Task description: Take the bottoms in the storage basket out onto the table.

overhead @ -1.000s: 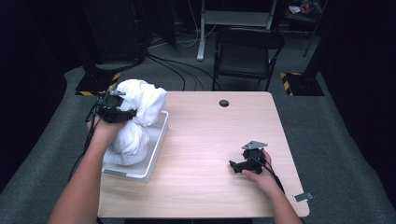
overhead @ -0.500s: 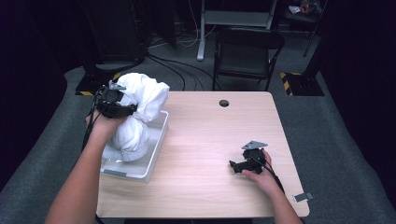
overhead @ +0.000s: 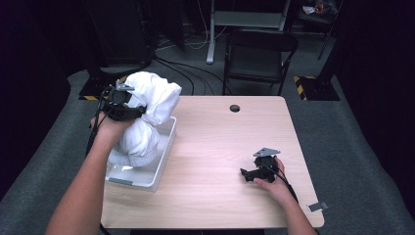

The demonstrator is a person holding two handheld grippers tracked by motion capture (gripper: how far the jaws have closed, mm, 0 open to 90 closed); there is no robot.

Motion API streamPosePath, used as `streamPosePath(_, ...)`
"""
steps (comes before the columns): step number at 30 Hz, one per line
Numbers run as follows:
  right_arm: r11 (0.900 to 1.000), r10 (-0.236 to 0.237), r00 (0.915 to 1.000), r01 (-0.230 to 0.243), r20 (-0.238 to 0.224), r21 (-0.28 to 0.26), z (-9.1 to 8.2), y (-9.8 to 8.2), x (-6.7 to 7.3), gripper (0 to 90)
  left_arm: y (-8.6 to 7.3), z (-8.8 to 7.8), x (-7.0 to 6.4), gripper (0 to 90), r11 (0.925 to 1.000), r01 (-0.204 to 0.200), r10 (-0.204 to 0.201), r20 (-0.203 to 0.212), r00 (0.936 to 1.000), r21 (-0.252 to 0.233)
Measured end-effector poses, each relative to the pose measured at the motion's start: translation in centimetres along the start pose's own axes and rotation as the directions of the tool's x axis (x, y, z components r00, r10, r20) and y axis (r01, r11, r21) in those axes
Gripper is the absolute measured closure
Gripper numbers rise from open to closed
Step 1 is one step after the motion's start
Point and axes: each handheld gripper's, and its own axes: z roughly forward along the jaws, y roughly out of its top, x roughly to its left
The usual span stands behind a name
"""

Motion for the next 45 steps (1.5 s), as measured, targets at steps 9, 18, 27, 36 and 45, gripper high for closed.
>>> streamPosePath(9,1.0,0.0,1.0,0.0,0.0,0.001,0.0,0.0,0.0,0.0,1.5,-0.1,-1.7,50.7,0.9994,-0.028,0.029,0.032,0.9991,-0.021)
streamPosePath(18,1.0,0.0,1.0,0.0,0.0,0.0,0.0,0.0,0.0,0.0,2.9,-0.4,-3.6,50.7,0.9962,-0.082,0.084,0.06,0.9947,-0.027)
streamPosePath(27,1.0,-0.001,1.0,0.001,0.0,0.0,0.0,0.0,0.0,0.0,4.5,-0.7,-6.3,50.7,0.9902,-0.127,0.132,0.094,0.9868,-0.057)
streamPosePath(36,1.0,-0.001,1.0,0.001,0.0,0.0,0.0,0.0,0.0,0.0,5.7,-0.2,-9.0,50.7,0.9833,-0.167,0.175,0.128,0.9762,-0.073)
streamPosePath(45,1.0,-0.003,1.0,0.003,0.0,0.0,0.0,0.0,0.0,0.0,6.7,0.2,-11.0,50.7,0.9767,-0.198,0.209,0.156,0.9655,-0.083)
